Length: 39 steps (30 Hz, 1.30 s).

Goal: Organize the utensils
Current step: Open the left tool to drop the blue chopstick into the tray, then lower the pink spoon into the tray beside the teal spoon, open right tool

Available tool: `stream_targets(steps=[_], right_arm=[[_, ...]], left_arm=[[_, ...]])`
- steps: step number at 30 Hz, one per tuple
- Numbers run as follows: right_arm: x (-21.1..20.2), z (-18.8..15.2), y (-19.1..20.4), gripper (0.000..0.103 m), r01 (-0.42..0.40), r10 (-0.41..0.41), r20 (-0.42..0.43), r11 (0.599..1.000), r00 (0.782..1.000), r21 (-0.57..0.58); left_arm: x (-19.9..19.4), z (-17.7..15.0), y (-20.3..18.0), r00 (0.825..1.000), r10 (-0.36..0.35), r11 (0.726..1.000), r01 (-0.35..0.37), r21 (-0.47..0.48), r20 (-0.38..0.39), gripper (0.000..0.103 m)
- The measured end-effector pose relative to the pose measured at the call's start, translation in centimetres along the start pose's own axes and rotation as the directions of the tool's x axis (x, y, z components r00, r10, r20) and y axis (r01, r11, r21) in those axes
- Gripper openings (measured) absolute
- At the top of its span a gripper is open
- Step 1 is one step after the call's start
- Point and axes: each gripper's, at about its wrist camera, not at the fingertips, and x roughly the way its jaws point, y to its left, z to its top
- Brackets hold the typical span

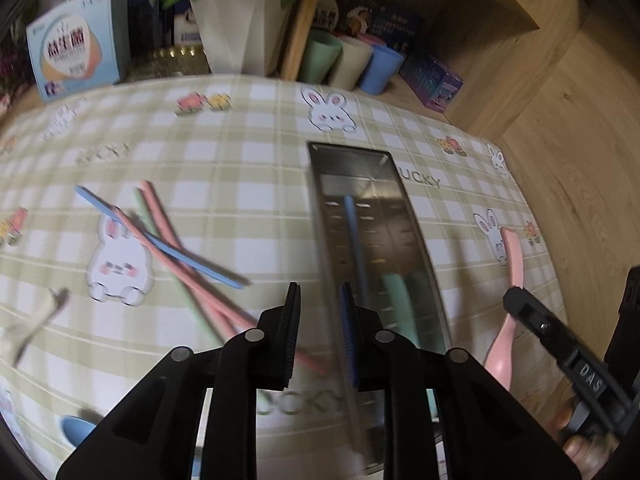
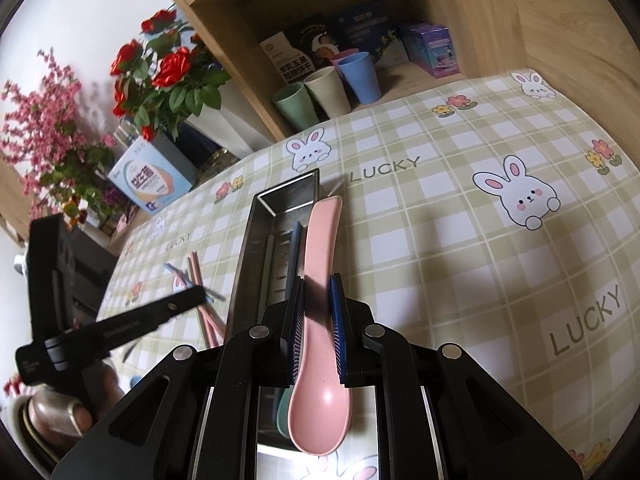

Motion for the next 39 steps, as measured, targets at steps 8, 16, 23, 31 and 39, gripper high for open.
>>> stream_targets(steps=[8, 16, 23, 31, 39], right_arm=[[1.8, -0.5, 2.0, 0.013, 0.007, -0.012, -0.056, 0.996, 0.998, -0.093], [3.6, -1.0, 4.0, 0.013, 0.018, -0.033, -0.096, 0.988, 0.995, -0.153], [4.9, -1.6, 5.2, 0.013, 0.047, -0.075, -0.124, 0.976, 0.989, -0.214], [5.9, -2.2, 5.3, 0.013, 0.074, -0.110, -0.148, 0.971, 0.983, -0.229], [6.4, -2.2, 5.2, 0.013, 0.100, -0.138, -0.159, 0.969, 0.978, -0.227]], left_arm=[[-2.3, -0.7, 3.9, 0.996, 0.072, 0.997, -0.073, 0.019, 0.055, 0.033], [-4.0, -1.5, 7.4, 0.989, 0.122, 0.993, -0.121, -0.017, 0.085, 0.073], [-4.9, -2.6, 8.8, 0.974, 0.199, 0.980, -0.201, 0.004, 0.109, 0.090], [-4.8, -3.4, 10.4, 0.973, 0.213, 0.977, -0.210, -0.034, 0.089, 0.091], [-4.8, -3.5, 10.5, 0.976, 0.197, 0.980, -0.195, -0.037, 0.087, 0.091]])
